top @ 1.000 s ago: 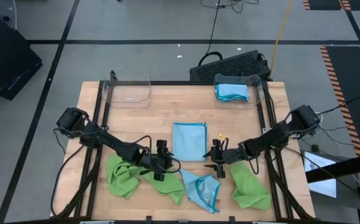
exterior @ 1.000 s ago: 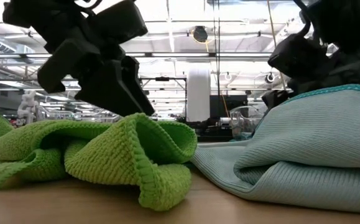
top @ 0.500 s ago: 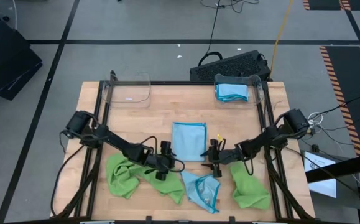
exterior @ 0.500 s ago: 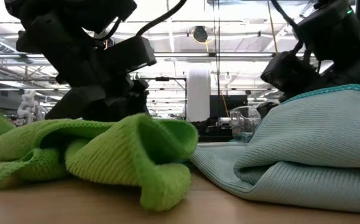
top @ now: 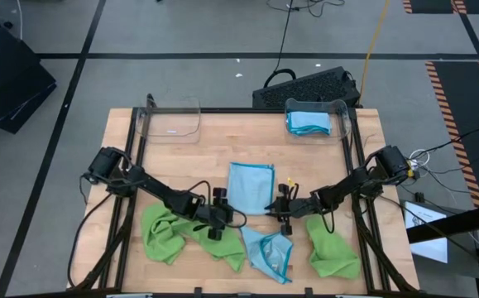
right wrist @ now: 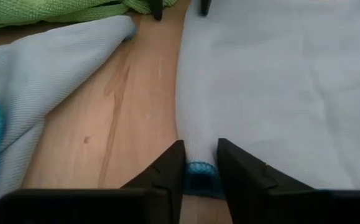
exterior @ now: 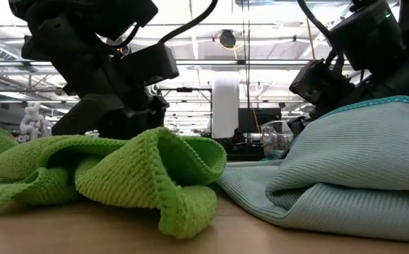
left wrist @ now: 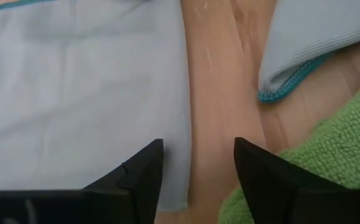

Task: Fold microfiber towels
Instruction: Fold the top blue microfiber cloth

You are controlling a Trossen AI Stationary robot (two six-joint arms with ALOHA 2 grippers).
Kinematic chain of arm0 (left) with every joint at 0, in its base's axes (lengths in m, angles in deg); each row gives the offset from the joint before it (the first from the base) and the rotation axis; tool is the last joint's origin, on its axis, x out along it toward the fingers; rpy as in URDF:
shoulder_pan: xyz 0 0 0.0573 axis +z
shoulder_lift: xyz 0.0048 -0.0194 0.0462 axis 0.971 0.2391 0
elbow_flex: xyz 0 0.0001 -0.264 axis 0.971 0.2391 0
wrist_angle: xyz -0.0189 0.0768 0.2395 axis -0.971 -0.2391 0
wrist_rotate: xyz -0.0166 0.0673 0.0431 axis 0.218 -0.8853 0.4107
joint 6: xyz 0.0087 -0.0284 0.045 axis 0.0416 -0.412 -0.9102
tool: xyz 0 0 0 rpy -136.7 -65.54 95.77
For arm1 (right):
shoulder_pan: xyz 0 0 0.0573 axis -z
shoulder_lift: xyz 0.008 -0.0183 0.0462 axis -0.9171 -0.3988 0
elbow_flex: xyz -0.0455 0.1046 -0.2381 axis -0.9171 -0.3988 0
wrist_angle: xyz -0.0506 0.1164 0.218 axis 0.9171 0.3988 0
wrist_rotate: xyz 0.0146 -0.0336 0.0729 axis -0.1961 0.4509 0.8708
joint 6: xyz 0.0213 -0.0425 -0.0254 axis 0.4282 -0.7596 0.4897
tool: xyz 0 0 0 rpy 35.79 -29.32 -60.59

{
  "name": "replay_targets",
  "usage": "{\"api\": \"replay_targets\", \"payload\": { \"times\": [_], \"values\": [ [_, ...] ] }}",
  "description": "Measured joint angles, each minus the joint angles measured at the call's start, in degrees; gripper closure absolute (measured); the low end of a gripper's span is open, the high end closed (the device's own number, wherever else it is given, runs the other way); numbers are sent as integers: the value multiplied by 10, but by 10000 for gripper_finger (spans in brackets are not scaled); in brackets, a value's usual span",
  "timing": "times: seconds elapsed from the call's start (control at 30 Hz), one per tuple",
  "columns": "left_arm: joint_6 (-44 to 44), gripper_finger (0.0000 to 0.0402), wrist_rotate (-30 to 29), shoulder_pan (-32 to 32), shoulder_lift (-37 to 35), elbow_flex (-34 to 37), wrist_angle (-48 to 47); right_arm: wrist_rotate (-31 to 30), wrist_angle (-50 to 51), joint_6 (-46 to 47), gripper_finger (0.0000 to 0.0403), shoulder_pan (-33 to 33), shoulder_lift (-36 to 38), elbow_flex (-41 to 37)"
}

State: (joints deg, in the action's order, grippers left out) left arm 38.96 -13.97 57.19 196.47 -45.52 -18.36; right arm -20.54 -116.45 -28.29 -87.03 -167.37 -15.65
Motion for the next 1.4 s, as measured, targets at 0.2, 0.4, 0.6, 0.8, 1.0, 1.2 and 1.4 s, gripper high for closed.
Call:
{"api": "replay_targets", "payload": {
  "times": [0.2,0.4,0.6,0.8,1.0,1.2,1.4],
  "values": [
    [6,199,-19,2,0,1,-8,4,18,1,353,0,0,-1],
    [16,209,-10,17,1,1,-24,4,21,1,372,0,0,-1],
    [5,272,-7,22,2,2,-28,4,22,1,375,0,-1,-1],
    [-2,385,-5,22,2,2,-45,4,20,0,376,0,-1,-1],
    [1,393,-21,15,-8,3,-43,2,21,-8,376,-1,19,-2],
    [0,392,-14,14,-59,6,-48,-4,23,-10,376,-1,58,-2],
    [-16,395,28,9,-113,5,-52,-5,29,-15,376,-3,115,-2]
  ]
}}
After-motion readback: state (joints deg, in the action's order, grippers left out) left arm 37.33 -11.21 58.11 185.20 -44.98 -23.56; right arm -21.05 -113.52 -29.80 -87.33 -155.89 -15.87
